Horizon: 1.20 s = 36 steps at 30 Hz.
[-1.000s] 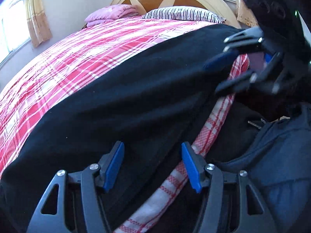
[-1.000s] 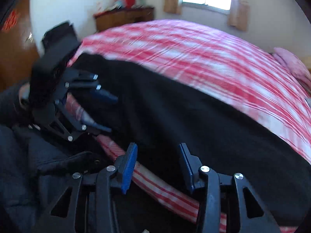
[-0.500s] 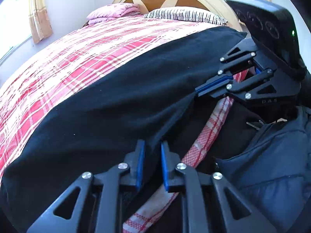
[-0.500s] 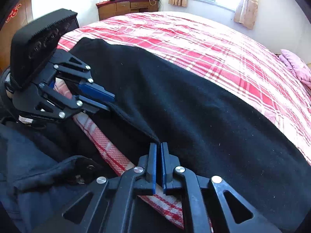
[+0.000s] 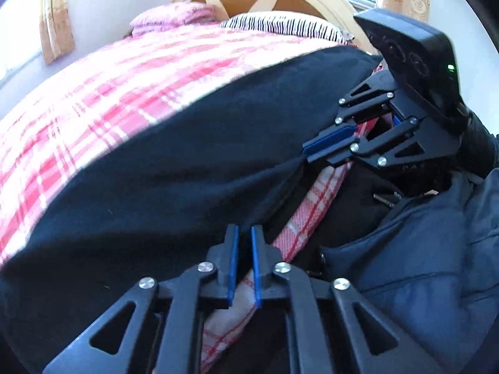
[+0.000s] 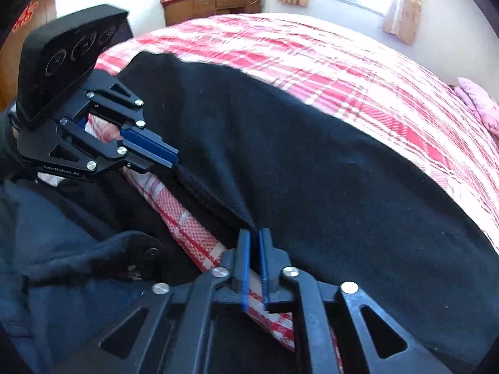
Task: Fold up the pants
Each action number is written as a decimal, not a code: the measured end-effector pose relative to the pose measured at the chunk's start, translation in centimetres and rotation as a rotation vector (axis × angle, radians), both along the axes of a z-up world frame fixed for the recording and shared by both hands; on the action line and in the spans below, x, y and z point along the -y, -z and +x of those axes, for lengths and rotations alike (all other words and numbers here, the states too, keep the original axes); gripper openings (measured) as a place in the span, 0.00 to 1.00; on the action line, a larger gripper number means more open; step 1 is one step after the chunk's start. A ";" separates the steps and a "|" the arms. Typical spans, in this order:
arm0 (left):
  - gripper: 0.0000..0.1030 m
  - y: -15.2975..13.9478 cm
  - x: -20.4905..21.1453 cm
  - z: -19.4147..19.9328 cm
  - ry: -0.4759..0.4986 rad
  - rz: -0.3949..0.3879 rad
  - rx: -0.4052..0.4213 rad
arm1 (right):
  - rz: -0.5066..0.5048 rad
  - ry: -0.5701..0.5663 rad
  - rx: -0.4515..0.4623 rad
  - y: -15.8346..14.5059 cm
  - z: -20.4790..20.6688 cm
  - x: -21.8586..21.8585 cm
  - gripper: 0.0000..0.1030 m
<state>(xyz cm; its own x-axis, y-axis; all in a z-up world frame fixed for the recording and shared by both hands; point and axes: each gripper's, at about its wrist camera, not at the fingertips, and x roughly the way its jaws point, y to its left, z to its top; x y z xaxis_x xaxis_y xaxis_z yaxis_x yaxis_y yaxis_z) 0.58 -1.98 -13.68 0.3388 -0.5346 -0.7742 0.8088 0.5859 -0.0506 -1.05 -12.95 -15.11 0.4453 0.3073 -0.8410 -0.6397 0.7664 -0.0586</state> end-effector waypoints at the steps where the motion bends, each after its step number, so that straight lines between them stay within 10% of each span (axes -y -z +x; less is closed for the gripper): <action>1: 0.21 -0.6 -0.1 -0.1 -0.005 -0.004 0.026 | 0.004 0.023 0.022 -0.5 0.0 0.6 0.40; 6: 0.57 -2.2 0.9 1.2 -0.050 -0.043 0.116 | 0.031 0.158 0.091 -2.4 0.9 3.7 0.47; 14: 0.57 1.4 3.9 4.9 -0.102 0.028 -0.008 | -0.102 0.251 0.100 0.1 2.0 5.5 0.47; 36: 0.79 1.8 4.6 2.1 -0.069 0.089 0.039 | -0.134 0.189 0.112 -0.1 0.7 7.0 0.47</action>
